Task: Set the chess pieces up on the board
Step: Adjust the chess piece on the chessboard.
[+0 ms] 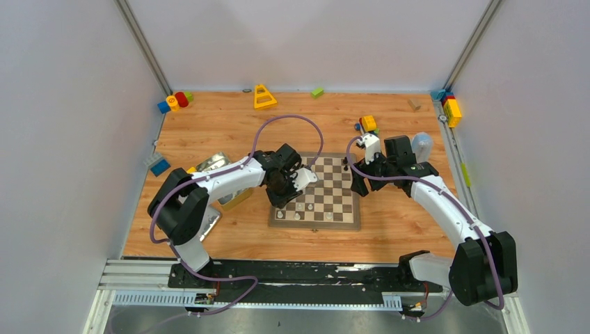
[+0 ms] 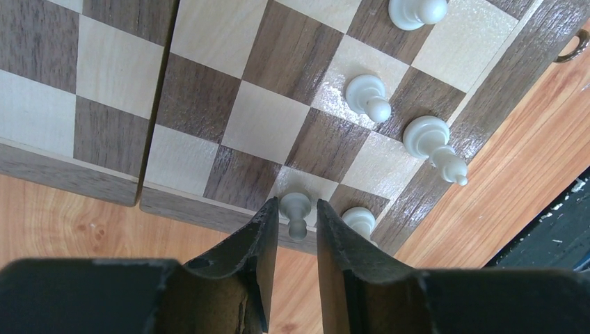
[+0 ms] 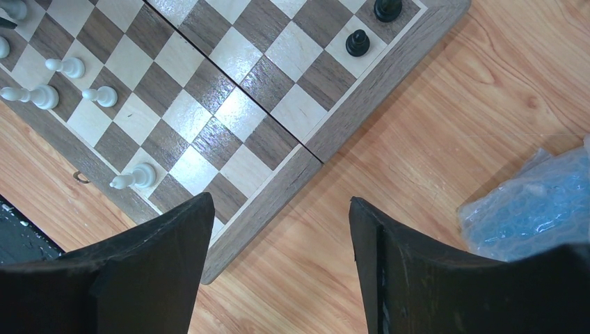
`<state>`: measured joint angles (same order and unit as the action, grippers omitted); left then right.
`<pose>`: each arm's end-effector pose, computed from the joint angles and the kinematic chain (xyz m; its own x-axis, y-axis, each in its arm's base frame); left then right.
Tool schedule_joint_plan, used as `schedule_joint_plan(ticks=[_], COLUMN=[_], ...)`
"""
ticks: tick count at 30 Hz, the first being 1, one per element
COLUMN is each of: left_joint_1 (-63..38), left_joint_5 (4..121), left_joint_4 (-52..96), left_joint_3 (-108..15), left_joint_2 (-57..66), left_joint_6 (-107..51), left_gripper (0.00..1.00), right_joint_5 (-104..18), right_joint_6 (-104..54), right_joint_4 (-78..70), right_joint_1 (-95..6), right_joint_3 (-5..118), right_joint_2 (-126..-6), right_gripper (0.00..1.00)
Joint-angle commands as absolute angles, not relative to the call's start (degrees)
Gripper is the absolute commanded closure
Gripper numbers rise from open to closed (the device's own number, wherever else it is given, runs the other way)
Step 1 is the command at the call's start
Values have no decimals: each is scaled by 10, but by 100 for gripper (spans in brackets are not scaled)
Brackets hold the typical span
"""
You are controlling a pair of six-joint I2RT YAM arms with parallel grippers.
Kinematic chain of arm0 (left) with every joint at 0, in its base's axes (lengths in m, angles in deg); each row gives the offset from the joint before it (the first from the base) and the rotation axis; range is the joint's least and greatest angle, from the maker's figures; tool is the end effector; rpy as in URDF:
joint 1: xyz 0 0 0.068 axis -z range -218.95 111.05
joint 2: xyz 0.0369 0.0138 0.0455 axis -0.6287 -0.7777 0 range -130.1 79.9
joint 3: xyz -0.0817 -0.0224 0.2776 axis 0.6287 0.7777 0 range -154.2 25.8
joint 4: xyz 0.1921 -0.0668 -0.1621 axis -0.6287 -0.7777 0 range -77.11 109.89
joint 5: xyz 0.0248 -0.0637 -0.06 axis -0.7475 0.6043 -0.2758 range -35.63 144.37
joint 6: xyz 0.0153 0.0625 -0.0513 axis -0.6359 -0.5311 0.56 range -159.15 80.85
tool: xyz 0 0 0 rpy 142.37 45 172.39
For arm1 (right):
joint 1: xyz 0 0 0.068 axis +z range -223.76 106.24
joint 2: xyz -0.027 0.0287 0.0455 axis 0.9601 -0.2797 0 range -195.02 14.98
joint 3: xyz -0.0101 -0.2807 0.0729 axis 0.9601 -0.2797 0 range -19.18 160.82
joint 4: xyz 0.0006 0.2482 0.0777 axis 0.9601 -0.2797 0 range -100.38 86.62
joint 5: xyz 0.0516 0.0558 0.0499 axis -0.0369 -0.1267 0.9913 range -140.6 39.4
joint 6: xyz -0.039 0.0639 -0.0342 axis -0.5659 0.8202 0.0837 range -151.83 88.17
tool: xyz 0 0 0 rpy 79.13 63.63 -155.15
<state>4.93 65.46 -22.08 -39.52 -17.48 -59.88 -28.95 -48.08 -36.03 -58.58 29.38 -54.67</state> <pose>0.2313 -0.2416 0.1759 -0.3938 0.8607 -0.3228 0.9172 0.3912 -0.0757 0.2381 0.0920 0.2328 -0.6201 -0.4377 -0.6510 -0.6536 0.7472 0.1202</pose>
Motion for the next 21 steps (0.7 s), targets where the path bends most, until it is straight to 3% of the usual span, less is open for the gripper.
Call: schedule_joint_plan(ticks=[1, 14, 21], left_joint_1=[52, 52, 52], left_joint_5=[671, 678, 656], left_joint_4=[-222, -230, -225], left_joint_3=[-396, -405, -407], left_joint_2=[-159, -138, -128], left_joint_6=[-603, -602, -599], left_gripper=[65, 62, 49], right_joint_5=[-277, -277, -278], right_joint_6=[-491, -491, -492], right_joint_4=[-351, -351, -351], right_joint_1=[-589, -589, -589], right_joint_3=[290, 290, 289], right_joint_2=[-542, -544, -546], right_gripper=[27, 27, 26])
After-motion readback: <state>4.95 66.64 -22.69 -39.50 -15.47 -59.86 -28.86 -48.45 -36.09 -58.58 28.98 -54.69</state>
